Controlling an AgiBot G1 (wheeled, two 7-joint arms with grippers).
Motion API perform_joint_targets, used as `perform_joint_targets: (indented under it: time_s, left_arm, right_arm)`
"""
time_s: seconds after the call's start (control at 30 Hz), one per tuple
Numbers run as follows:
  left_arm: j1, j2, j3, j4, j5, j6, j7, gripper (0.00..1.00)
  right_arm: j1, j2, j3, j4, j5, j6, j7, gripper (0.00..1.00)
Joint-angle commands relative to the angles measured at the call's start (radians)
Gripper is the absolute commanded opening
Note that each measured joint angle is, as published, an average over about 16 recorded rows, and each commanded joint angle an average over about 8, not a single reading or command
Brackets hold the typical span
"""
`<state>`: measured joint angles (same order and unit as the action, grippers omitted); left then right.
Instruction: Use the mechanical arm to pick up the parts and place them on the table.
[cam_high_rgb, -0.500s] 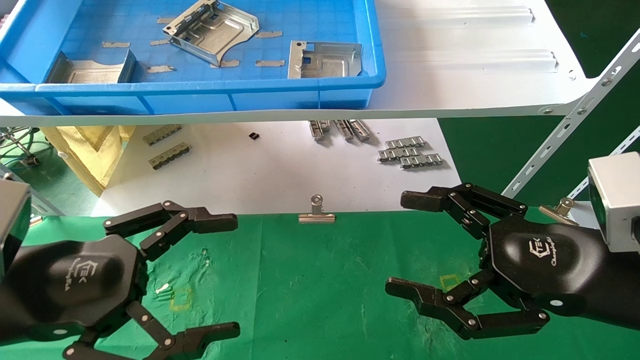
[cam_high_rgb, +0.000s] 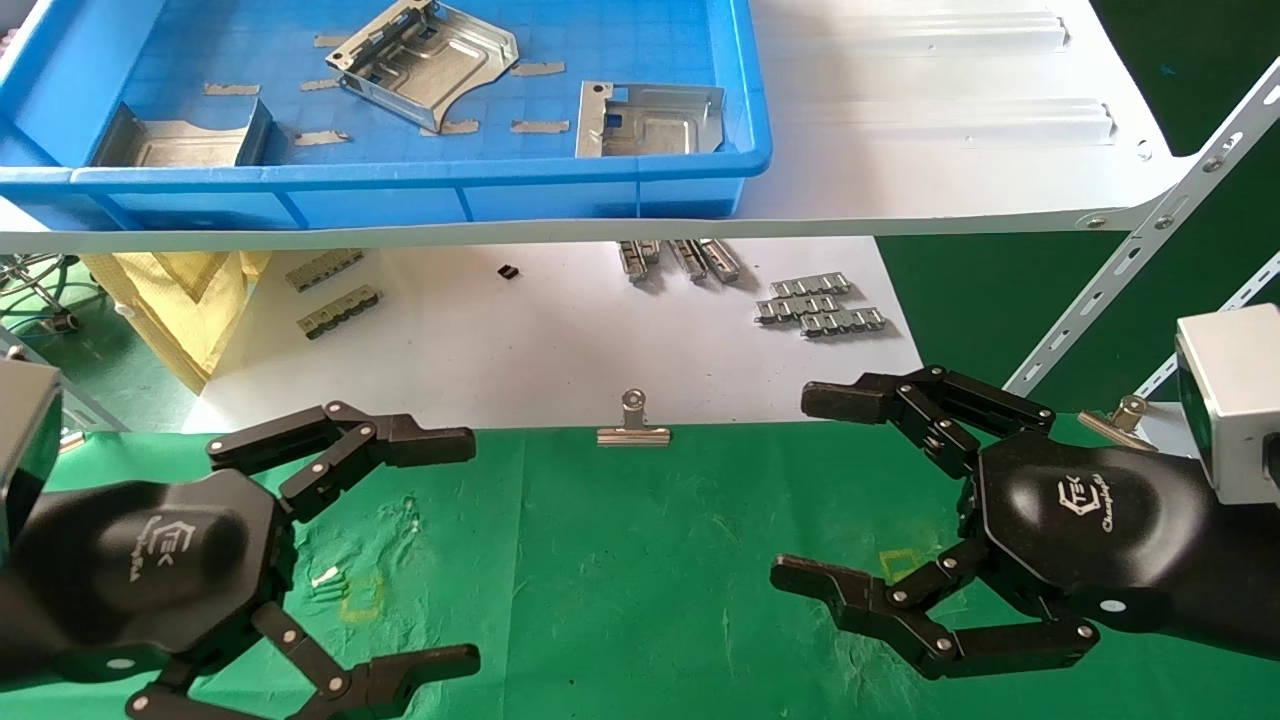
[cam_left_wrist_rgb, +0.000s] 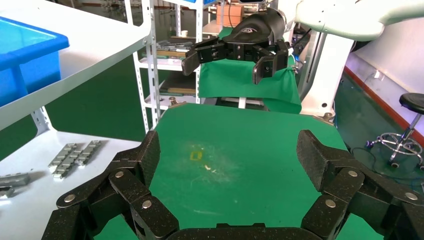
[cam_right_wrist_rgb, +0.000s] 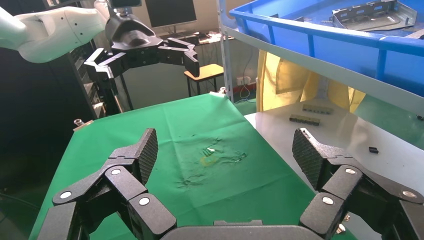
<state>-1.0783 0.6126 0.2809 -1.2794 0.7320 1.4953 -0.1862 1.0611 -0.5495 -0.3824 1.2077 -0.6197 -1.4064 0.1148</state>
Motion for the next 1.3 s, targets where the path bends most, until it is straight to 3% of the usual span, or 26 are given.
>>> perform_joint_targets:
  time_s: [0.03, 1.3]
  left_arm:
    - [0.000, 0.000, 0.000, 0.000, 0.000, 0.000, 0.000, 1.00]
    - [0.000, 0.000, 0.000, 0.000, 0.000, 0.000, 0.000, 1.00]
  right_arm:
    - [0.000, 0.000, 0.000, 0.000, 0.000, 0.000, 0.000, 1.00]
    - [0.000, 0.000, 0.000, 0.000, 0.000, 0.000, 0.000, 1.00]
